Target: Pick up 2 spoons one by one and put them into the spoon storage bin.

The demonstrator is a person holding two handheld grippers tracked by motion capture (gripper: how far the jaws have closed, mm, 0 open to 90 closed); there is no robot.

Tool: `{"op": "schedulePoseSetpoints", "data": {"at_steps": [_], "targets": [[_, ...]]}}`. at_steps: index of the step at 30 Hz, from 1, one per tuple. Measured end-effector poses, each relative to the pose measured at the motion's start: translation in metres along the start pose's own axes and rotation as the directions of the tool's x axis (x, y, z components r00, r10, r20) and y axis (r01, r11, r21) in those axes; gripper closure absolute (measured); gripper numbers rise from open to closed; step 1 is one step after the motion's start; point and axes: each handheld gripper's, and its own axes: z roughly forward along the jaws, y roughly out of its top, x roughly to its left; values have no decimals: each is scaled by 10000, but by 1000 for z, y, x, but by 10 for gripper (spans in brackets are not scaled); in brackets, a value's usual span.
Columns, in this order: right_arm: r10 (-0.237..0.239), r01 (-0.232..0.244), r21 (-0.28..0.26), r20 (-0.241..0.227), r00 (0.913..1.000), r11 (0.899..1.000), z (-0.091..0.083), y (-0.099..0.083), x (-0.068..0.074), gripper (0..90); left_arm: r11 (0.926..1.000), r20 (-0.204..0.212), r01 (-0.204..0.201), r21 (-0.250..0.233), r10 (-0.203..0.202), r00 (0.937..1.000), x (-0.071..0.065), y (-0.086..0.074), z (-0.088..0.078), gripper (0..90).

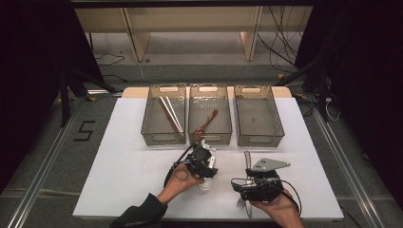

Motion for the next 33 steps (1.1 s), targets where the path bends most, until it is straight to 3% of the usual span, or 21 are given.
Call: {"op": "schedulePoseSetpoints", "data": {"at_steps": [2, 6, 10, 19, 24, 27, 33], "targets": [[10, -10, -14, 7, 10000, 10000, 0, 0, 0, 290, 9999, -109, -167, -46, 166, 9998, -1, 0, 0, 577], [4, -4, -1, 8, 10000, 10000, 0, 0, 0, 291, 9997, 32, -242, -90, 242, 9997, -2, 0, 1, 621], [7, -7, -7, 11, 10000, 10000, 0, 0, 0, 290, 9993, 180, -371, -70, 372, 9991, -3, 0, 1, 726], [38, -38, -29, 30, 10000, 10000, -1, 0, -1, 292, 9999, 895, -100, 81, 92, 9959, 3, 2, 0, 758], [48, -48, -21, 50, 10000, 10000, -1, 0, -2, 292, 9992, 1270, -147, 384, 97, 9919, 3, 6, -1, 791], [45, -45, -31, 40, 10000, 10000, -2, 0, -2, 292, 9989, 1780, 122, 445, -200, 9838, 4, 7, 0, 832], [39, -39, -27, 39, 10000, 10000, -2, 0, -2, 293, 9986, 1745, -120, 507, 30, 9847, 3, 8, 0, 849]]}}
